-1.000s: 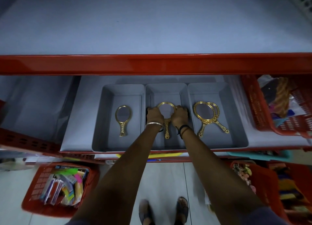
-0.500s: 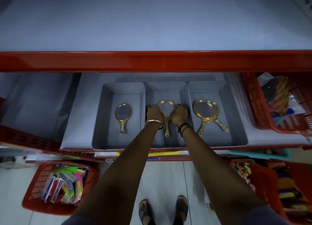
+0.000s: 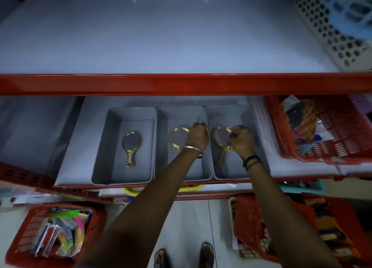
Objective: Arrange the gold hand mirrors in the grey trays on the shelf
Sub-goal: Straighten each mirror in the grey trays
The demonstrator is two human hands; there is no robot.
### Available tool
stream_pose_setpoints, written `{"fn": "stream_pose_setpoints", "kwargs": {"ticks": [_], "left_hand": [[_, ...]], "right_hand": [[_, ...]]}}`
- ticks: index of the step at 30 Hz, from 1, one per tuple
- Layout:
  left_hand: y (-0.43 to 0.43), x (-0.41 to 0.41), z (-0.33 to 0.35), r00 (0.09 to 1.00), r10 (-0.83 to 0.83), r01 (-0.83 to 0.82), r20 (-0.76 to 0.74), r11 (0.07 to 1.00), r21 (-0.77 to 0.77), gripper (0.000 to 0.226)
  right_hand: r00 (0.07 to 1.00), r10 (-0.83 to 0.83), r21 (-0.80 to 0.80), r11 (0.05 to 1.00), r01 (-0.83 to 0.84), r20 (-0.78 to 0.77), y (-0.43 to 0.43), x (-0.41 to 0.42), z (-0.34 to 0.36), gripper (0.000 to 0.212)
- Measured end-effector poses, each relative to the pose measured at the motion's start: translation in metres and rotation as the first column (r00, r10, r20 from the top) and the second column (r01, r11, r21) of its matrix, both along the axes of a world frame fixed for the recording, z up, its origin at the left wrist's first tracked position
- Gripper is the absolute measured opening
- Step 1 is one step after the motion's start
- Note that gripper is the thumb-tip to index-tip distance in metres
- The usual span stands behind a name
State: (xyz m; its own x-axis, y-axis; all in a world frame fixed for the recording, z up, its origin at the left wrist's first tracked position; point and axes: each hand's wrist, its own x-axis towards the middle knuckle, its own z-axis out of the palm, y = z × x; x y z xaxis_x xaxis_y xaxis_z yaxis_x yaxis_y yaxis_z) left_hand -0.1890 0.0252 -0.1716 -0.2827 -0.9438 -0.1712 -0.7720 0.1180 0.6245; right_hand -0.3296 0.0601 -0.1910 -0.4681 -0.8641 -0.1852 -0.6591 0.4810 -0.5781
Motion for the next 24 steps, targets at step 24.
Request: {"fn": "stream_pose_setpoints", "kwargs": {"ticks": [24], "left_hand": [[0.033, -0.086, -0.039, 0.99, 0.026, -0.075, 0.138, 0.928, 0.366, 0.03]], "right_hand": [[0.968, -0.049, 0.254, 0.967, -0.016, 0.245, 0.027, -0.044, -0.038, 0.018]]}}
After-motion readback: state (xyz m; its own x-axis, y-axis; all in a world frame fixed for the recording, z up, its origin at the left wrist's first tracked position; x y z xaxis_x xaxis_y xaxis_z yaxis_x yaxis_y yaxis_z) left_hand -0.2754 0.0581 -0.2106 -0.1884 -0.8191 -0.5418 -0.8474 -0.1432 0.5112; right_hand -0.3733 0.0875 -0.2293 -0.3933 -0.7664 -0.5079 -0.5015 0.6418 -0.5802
